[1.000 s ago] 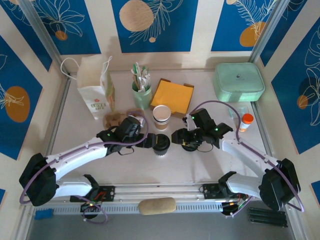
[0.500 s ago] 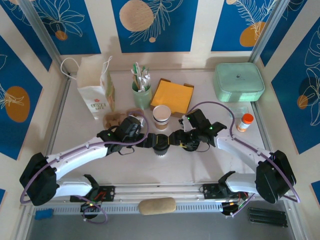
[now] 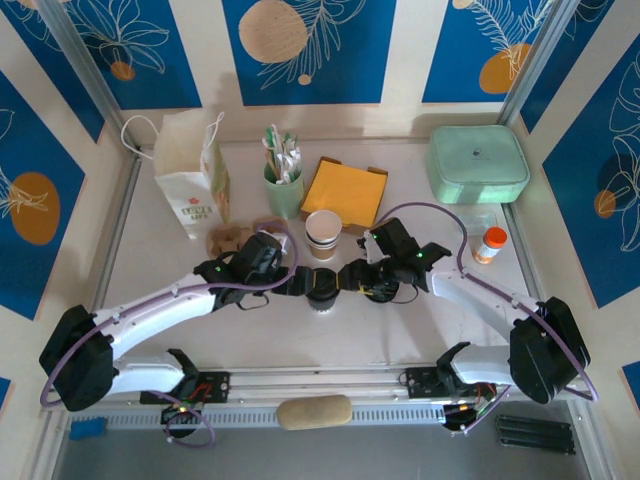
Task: Pack the takeout coffee
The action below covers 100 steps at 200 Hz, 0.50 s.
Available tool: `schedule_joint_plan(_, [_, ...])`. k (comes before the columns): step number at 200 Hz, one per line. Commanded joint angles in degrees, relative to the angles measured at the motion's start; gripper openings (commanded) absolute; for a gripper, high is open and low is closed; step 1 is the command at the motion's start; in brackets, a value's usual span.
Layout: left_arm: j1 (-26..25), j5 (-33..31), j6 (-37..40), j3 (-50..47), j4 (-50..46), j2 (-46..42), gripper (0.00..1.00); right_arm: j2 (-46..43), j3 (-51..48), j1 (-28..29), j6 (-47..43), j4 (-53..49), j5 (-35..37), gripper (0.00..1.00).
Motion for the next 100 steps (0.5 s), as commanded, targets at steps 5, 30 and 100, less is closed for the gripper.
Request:
schedule_joint_plan(5, [0.2, 0.0, 1.1, -1.0, -4.3, 2.1, 1.00, 2.8, 0.3, 1.4, 0.6, -5.5, 6.1, 0.57])
schedule_joint_plan(30, [0.3, 0.1, 0.6, -2.0, -3.4, 2.6, 1.00, 7.5, -0.5, 4.7, 1.9, -6.4, 10.9, 0.56])
schedule_joint_plan(100, [0.2, 0.3, 0.4, -2.6, -3.6, 1.5, 1.00, 9.1, 4.2, 7.1, 1.8, -6.9, 8.5, 0.56])
